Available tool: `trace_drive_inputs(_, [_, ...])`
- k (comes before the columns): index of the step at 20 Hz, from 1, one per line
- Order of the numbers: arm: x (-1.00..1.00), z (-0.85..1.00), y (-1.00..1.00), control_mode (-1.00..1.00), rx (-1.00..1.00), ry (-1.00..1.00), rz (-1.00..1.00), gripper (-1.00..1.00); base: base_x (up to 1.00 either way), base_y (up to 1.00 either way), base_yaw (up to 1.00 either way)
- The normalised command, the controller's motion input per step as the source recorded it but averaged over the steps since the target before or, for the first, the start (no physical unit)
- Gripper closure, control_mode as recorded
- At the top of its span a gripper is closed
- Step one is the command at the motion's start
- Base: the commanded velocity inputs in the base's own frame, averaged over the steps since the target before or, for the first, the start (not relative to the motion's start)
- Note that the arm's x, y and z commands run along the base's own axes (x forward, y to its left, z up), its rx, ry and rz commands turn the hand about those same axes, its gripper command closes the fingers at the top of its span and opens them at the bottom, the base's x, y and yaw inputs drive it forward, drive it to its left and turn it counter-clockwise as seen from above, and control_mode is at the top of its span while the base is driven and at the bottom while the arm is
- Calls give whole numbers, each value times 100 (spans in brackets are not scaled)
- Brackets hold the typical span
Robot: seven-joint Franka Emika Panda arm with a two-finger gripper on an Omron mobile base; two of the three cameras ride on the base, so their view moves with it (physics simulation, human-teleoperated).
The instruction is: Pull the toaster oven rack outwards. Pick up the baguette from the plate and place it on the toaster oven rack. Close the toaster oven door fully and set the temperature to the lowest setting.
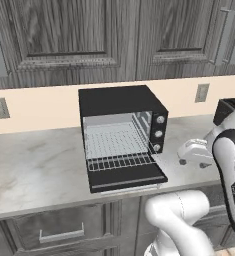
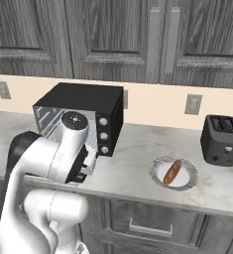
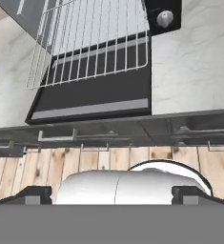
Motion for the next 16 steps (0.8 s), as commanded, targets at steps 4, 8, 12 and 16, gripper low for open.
trace_drive_inputs(4, [0, 0, -100, -100, 6, -7, -3, -100, 0, 0, 0])
trace_drive_inputs(8, [8, 0, -100, -100, 0, 0, -1, -100, 0, 0, 0])
trace_drive_inputs(12, [30, 0, -90, -100, 0, 3, 0, -100, 0, 0, 0])
trace_drive_inputs(16, [54, 0, -65, -100, 0, 5, 2, -100, 0, 0, 0])
